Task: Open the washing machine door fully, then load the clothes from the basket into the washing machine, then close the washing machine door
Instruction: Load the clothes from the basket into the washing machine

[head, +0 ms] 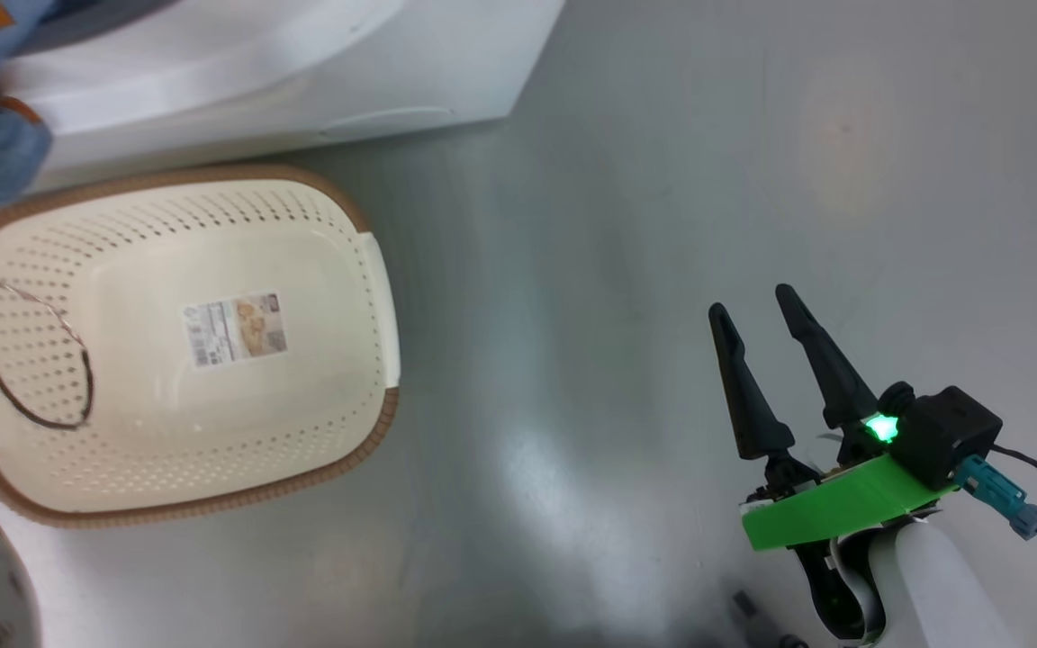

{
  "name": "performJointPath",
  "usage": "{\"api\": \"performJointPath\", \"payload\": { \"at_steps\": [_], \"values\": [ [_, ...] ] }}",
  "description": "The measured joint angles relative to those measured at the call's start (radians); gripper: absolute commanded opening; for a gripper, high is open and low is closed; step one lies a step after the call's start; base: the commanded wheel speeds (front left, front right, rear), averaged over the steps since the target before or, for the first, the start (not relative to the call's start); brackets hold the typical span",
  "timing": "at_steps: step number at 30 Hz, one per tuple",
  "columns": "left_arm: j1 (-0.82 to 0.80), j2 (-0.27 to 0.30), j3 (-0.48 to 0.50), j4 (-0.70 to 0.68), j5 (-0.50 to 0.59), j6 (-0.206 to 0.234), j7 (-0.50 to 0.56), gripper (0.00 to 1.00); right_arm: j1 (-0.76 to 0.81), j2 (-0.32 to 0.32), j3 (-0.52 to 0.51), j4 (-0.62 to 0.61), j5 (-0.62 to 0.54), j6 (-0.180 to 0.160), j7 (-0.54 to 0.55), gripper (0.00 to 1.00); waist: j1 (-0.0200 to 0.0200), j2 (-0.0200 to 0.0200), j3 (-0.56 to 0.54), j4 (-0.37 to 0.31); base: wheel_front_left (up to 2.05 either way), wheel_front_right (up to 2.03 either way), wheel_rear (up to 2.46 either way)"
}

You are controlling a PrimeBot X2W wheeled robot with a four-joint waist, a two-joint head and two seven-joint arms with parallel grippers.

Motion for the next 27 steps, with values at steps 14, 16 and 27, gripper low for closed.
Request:
{"api": "performJointPath", "payload": {
  "at_steps": [14, 16, 27],
  "values": [
    [-0.266, 0.072, -0.17, 0.103, -0.1, -0.001, 0.243, 0.0, -0.039, 0.0, 0.039, -0.003, 0.02, 0.0, 0.0, 1.0, 0.0, 0.0, 0.124, -0.04, 0.0, 0.0, 0.0],
    [-0.304, 0.097, -0.198, 0.091, -0.142, -0.001, 0.287, 0.0, -0.056, 0.0, 0.041, -0.005, 0.024, 0.0, 0.0, 1.0, 0.0, 0.0, 0.145, -0.044, 0.0, 0.0, 0.0],
    [-0.401, 0.265, -0.272, -0.071, -0.232, -0.001, 0.105, 0.0, -0.121, -0.001, 0.087, -0.003, 0.084, 0.0, 0.0, 1.0, -0.0001, 0.0, 0.252, -0.077, 0.0, 0.0, 0.0]
  ]
}}
